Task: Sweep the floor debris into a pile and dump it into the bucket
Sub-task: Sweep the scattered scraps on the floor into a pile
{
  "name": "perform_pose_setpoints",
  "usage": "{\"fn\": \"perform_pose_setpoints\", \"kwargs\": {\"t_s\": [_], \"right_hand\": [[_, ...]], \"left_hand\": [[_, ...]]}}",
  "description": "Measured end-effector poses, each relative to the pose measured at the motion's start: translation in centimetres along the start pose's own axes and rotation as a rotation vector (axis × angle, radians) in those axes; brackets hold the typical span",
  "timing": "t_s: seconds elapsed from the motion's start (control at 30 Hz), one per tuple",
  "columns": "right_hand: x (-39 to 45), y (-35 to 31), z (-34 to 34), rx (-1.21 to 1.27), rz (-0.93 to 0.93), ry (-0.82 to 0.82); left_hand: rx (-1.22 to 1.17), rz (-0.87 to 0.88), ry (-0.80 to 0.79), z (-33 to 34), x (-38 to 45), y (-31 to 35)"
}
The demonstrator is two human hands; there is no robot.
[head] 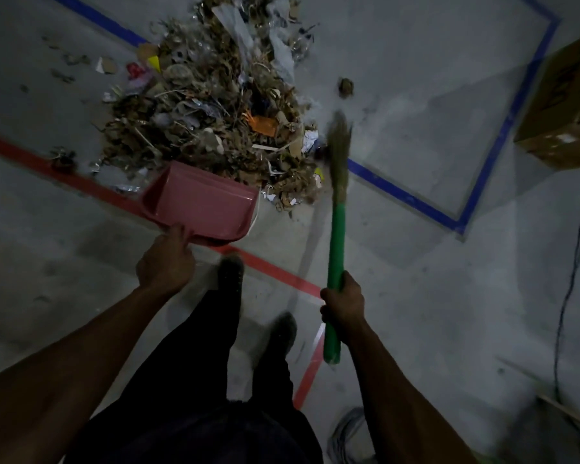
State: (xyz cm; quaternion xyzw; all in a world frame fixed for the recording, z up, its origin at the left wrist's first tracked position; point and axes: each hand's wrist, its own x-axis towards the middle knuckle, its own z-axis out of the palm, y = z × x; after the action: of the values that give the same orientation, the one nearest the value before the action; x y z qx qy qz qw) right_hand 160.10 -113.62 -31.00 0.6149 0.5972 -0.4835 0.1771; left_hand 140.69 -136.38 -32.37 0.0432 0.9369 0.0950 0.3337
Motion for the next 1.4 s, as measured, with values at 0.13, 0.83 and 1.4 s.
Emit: {"fn": "perform_pose_setpoints", "kwargs": {"t_s": [0.13, 0.83, 1.4], "right_hand": [[-1.2, 3.4, -0.2, 0.191, 0.119, 0.082], [-1.2, -5.7, 1.0, 0.168, -0.005, 0.108], [20.5, -23.4, -17.9, -0.3, -0.193, -0.131]], "left_hand": [[-0.008, -0.006, 0.004, -0.1, -0.7, -0.1], [-0.052, 0.061, 0.012, -3.6, 1.5, 4.0], [-0.159, -0.057, 0.154, -3.4, 8.0, 23.6]]}}
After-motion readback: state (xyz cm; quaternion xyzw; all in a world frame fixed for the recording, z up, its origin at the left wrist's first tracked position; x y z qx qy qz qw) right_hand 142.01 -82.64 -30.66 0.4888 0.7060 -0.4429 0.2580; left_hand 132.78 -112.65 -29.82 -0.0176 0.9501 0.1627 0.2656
